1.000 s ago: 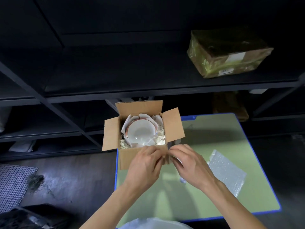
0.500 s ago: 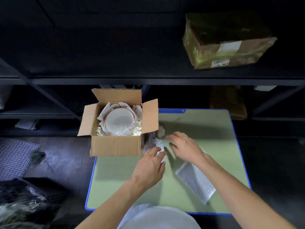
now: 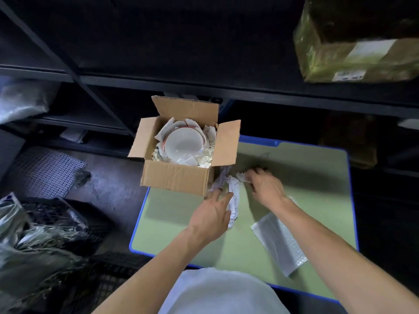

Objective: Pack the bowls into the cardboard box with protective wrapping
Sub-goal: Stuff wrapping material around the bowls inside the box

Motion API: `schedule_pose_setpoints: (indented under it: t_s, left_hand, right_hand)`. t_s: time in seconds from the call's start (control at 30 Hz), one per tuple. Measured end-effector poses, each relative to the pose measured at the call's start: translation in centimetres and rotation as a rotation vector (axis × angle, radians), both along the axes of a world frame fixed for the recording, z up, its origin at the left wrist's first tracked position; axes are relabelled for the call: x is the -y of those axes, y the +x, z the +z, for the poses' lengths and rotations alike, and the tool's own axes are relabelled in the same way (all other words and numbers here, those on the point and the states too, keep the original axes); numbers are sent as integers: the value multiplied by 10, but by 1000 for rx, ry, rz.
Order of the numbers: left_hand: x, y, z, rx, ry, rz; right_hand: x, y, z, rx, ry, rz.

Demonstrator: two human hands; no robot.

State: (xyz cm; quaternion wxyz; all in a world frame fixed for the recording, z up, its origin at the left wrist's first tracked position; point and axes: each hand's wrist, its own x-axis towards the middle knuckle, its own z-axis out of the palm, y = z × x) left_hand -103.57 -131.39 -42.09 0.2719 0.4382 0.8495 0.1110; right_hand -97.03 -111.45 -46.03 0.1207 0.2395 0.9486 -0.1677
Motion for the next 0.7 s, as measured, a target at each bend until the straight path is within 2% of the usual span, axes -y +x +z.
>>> schedule_pose_setpoints:
  t_s: [0.1,0.3,0.5,0.7]
  left_hand:
    - [0,5,-7,-1,11,-62]
    - [-13,9,-3,49,103,-62]
    - [-30,10,25,78,285,-24]
    - [-13,0,53,106,445,75]
  right_hand:
    - [0,21,-3,9,-1,-46]
    - [-2,54,19,-139,-174,-137]
    - [12,65,68,-301,-303,-51]
    - [37,47,96,-382,-336,-3]
